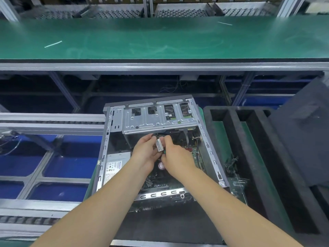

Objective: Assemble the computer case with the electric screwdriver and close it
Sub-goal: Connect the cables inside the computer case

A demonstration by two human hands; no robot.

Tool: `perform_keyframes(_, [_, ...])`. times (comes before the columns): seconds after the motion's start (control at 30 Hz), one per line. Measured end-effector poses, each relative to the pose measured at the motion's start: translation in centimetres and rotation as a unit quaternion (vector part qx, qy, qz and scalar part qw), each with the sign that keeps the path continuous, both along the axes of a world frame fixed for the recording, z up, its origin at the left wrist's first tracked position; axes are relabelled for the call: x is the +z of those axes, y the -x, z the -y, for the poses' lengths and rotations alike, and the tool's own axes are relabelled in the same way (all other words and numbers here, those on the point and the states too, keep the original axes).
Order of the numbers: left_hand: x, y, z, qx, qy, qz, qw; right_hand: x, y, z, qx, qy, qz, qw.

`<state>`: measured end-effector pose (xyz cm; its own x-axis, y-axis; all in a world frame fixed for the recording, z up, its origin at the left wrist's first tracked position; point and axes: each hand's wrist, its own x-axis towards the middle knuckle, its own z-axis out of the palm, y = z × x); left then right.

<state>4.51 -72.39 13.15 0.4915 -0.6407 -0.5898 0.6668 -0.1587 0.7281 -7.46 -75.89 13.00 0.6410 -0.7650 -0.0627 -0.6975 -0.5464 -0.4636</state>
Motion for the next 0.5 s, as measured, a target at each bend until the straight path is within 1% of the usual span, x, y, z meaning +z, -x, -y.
perform_keyframes(0.13, [0.7,0.6,0.2,0.007,0.0,-0.001,1.0,-0.1,-0.3,-0.1,-0.027,0.007,-0.005,1.0])
perform_keyframes(0.2, [1.0,1.1,0.3,0.001,-0.015,0.038,0.999,0.1,-0.2,0.0,-0.052,0.02,-0.049,0.997])
perform_keyframes(0.23, [0.9,1.2,0.3,-0.005,-0.03,0.077,0.997,0.2,-0.2,0.1,-0.061,0.026,-0.075,0.995])
perform_keyframes(0.27, [0.8,1.2,0.3,-0.015,-0.052,0.138,0.989,0.2,-0.2,0.1,-0.066,0.031,-0.095,0.993])
perform_keyframes(0.3, [0.6,1.1,0.2,-0.036,-0.081,0.235,0.968,0.2,-0.2,0.2,-0.066,0.034,-0.11,0.991])
perform_keyframes(0.33, [0.3,0.8,0.1,-0.073,-0.109,0.364,0.922,0.2,-0.2,0.1,-0.066,0.036,-0.12,0.99])
perform_keyframes(0.37, [0.1,0.5,-0.1,-0.126,-0.131,0.503,0.845,0.2,-0.2,0.1,-0.066,0.042,-0.124,0.989])
perform_keyframes(0.4, [-0.1,0.3,-0.2,-0.185,-0.145,0.631,0.739,0.2,-0.2,0.0,-0.066,0.05,-0.126,0.989])
perform_keyframes(0.43, [-0.3,0.0,-0.3,-0.234,-0.147,0.73,0.625,0.1,-0.2,-0.1,-0.065,0.059,-0.125,0.988])
perform_keyframes(0.47, [-0.5,-0.3,-0.3,-0.273,-0.144,0.79,0.529,0.0,-0.3,-0.1,-0.063,0.065,-0.122,0.988])
perform_keyframes(0.5, [-0.7,-0.5,-0.2,-0.3,-0.138,0.82,0.467,-0.1,-0.2,-0.1,-0.06,0.068,-0.117,0.989])
